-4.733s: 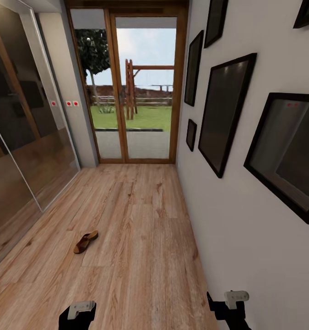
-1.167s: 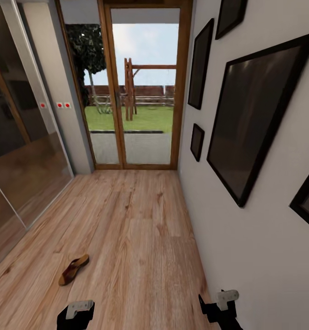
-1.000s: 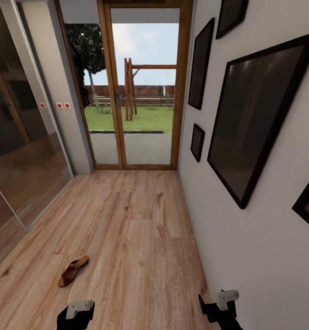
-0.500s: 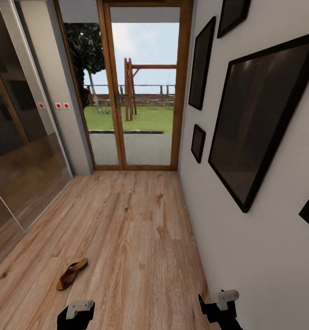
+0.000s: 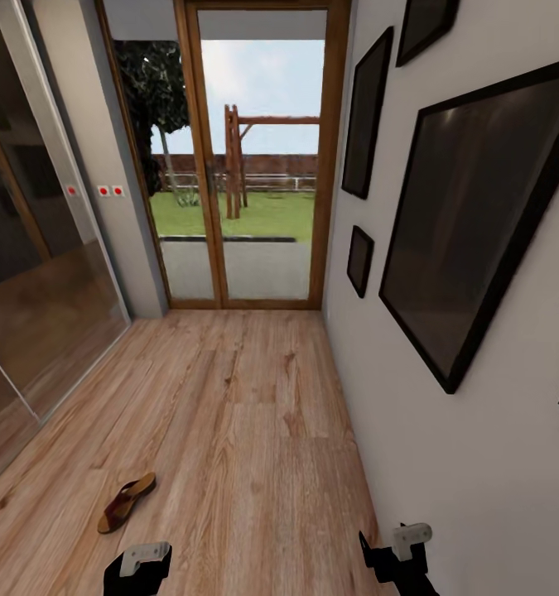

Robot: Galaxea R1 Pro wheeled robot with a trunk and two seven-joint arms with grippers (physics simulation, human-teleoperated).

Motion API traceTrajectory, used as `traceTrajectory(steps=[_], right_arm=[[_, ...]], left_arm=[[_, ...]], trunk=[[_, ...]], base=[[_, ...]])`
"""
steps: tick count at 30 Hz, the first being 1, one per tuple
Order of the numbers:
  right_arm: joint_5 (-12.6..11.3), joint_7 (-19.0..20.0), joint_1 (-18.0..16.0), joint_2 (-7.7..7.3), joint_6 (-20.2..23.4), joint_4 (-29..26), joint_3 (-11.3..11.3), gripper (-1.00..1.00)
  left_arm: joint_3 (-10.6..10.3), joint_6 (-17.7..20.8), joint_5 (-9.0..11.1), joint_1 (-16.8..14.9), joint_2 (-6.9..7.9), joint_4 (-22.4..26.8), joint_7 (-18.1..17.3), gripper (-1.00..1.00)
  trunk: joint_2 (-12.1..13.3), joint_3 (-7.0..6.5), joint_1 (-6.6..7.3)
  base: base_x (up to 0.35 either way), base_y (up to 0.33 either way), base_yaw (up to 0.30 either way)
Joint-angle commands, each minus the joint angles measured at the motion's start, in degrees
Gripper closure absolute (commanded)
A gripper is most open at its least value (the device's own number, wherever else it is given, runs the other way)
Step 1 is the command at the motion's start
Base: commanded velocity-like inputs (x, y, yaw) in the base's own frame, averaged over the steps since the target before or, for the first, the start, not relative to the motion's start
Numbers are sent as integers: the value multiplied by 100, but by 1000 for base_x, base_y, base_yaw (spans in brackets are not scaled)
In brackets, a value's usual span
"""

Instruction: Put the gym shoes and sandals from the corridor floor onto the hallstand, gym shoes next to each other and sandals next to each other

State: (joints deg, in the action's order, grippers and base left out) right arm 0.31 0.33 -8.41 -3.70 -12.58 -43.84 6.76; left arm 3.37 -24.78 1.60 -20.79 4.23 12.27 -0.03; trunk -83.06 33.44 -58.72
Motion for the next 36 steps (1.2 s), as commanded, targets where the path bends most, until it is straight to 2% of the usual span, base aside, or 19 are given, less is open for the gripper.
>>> traceTrajectory(steps=[1, 10, 21, 36], right_arm=[[3, 3, -3, -5, -16, 1, 10, -100], [3, 5, -3, -5, -16, -1, 10, -100], [-3, 9, -3, -7, -16, -2, 10, -100], [-3, 11, -3, -8, -16, -2, 10, -100]], left_arm=[[11, -18, 16, -4, 0, -5, -4, -100], [14, -18, 16, -4, 3, -5, -1, -100], [23, -18, 16, -4, 2, -5, -5, -100], [25, -18, 20, 5, 4, -5, 1, -100]], trunk=[[-2, 5, -1], [-2, 5, -1], [-2, 5, -1], [-2, 5, -1]], base=[[73, 0, 0], [35, 0, 0], [187, 0, 0], [66, 0, 0]])
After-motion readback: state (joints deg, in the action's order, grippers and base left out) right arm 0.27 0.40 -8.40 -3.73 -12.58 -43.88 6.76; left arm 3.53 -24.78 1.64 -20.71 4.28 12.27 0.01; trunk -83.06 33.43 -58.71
